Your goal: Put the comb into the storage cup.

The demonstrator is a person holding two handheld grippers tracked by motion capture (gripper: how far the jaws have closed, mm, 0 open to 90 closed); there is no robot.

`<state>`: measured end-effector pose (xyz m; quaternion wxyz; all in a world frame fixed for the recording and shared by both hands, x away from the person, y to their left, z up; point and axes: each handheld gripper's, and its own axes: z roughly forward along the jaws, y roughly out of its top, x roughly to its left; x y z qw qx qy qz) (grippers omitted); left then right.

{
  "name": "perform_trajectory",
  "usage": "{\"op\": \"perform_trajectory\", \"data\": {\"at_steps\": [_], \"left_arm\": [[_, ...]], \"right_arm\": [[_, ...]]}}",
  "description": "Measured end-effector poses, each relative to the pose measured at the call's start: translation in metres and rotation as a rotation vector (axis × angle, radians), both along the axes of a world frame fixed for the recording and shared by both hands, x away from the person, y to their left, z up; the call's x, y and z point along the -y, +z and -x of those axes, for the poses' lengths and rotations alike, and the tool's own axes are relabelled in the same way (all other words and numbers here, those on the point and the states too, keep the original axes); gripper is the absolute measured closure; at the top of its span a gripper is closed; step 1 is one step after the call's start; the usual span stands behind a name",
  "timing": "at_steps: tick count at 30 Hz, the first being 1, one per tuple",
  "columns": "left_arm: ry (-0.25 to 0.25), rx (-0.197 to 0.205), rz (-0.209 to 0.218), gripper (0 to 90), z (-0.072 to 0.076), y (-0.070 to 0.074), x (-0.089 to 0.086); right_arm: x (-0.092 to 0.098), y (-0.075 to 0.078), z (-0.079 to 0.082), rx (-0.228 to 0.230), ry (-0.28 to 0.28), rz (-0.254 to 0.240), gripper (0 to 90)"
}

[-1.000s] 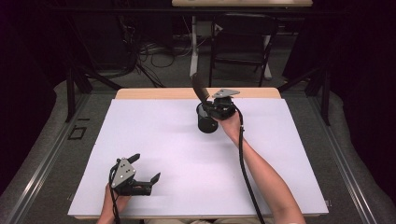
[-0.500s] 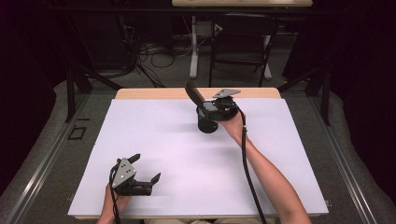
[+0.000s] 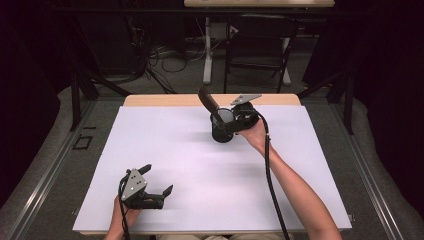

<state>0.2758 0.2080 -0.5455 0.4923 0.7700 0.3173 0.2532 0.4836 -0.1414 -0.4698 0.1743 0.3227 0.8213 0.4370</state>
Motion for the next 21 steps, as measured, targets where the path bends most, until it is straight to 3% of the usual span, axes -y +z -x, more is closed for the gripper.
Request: {"op": "perform_trajectory", "data": {"at_steps": [13, 21], "left_arm": [[-0.014, 0.002, -0.005, 0.3, -0.005, 0.0, 0.004], [-0.01, 0.003, -0.007, 0.3, -0.001, -0.001, 0.002]], "right_arm": [[0.006, 0.008, 0.014, -0.055, 0.058, 0.045, 3.2], [0.012, 0.007, 0.023, -0.072, 0.084, 0.048, 0.8]]}}
